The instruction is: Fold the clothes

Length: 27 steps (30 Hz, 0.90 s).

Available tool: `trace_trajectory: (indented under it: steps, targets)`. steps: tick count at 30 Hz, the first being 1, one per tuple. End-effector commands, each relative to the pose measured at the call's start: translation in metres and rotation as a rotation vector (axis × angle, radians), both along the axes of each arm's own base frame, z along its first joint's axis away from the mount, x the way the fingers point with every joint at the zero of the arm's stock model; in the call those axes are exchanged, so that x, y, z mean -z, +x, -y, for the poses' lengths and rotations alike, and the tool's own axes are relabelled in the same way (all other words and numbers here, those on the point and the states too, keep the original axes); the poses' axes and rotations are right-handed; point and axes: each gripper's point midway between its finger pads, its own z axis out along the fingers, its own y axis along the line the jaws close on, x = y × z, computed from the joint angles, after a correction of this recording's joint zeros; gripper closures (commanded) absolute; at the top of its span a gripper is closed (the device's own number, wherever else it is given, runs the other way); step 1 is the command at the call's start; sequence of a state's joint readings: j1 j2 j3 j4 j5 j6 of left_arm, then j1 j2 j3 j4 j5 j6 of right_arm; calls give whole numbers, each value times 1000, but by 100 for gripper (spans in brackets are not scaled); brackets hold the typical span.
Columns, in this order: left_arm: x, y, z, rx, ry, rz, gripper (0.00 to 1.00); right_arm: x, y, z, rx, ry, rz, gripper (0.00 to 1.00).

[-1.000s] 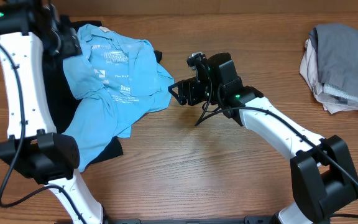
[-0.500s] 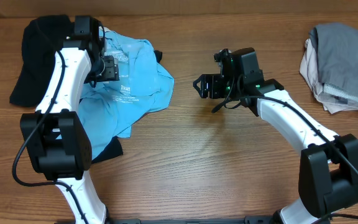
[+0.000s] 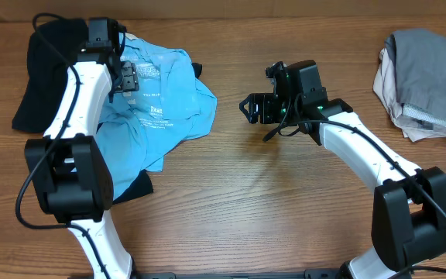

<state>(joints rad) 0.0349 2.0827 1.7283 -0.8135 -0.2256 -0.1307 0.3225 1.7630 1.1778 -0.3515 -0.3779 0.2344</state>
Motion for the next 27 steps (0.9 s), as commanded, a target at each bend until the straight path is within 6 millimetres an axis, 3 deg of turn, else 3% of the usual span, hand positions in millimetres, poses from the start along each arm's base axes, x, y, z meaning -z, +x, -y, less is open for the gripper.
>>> trace_trajectory:
  steps: [1,4,9,16,18,23,27]
  targets:
    - [39,-5,-6,11,21,-89,28,-12,7,-3,-5,6,35,15]
    - [52,-7,-9,1,18,-117,36,-12,6,-3,-4,5,34,15]
    - [52,-4,-9,-8,15,-106,68,-13,7,-3,-4,6,40,15]
    - [21,2,-9,-26,9,-96,71,-13,8,-3,-3,5,43,14]
    - [7,4,-8,-28,8,-95,96,-13,8,-2,1,1,43,14]
    - [-25,5,-2,-17,-4,-90,96,-13,8,-2,1,1,43,14]
    - [-40,4,26,54,-60,-96,96,-21,11,4,12,14,52,18]
